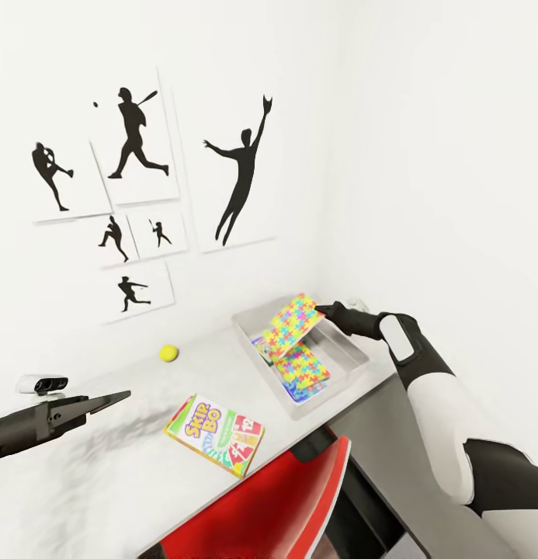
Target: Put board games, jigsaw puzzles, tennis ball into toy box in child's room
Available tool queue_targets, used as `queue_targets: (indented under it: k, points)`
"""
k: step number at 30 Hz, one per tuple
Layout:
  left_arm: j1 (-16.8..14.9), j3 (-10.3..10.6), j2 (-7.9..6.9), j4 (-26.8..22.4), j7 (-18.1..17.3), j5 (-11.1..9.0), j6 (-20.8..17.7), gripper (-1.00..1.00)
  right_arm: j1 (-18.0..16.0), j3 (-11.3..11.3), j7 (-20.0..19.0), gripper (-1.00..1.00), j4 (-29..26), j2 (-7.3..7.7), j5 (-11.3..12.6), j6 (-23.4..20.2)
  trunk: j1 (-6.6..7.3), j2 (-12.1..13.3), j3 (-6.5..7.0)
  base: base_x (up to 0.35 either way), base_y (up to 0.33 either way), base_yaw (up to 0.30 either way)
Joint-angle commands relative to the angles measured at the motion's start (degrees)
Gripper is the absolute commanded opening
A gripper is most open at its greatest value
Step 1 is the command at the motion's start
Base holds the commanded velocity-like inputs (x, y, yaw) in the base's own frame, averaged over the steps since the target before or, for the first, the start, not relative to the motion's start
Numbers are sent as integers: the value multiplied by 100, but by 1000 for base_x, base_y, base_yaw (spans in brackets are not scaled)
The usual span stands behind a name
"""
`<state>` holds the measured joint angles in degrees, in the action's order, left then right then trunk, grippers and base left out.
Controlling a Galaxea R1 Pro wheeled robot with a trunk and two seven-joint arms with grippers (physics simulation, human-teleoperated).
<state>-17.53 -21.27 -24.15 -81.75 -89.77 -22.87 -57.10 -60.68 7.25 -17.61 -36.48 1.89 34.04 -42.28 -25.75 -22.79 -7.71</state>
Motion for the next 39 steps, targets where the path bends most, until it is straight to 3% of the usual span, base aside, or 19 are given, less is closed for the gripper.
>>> queue_targets:
  k: [1, 21, 39]
  points:
    - [-5, 0, -2, -2, -23, 3, -61, 100, -6, 20, -21, -100, 0, 11, -11, 21, -3, -13, -22, 0, 0, 0]
    - [-5, 0, -2, 0, -23, 3, -56, 100, 12, -79, 13, -100, 9, 75, -37, 312, -3, -13, -210, 0, 0, 0]
    - [-5, 0, -2, 2, -23, 9, -56, 100, 12, -87, 6, -100, 0, 75, -38, 283, -3, -13, -354, 0, 0, 0]
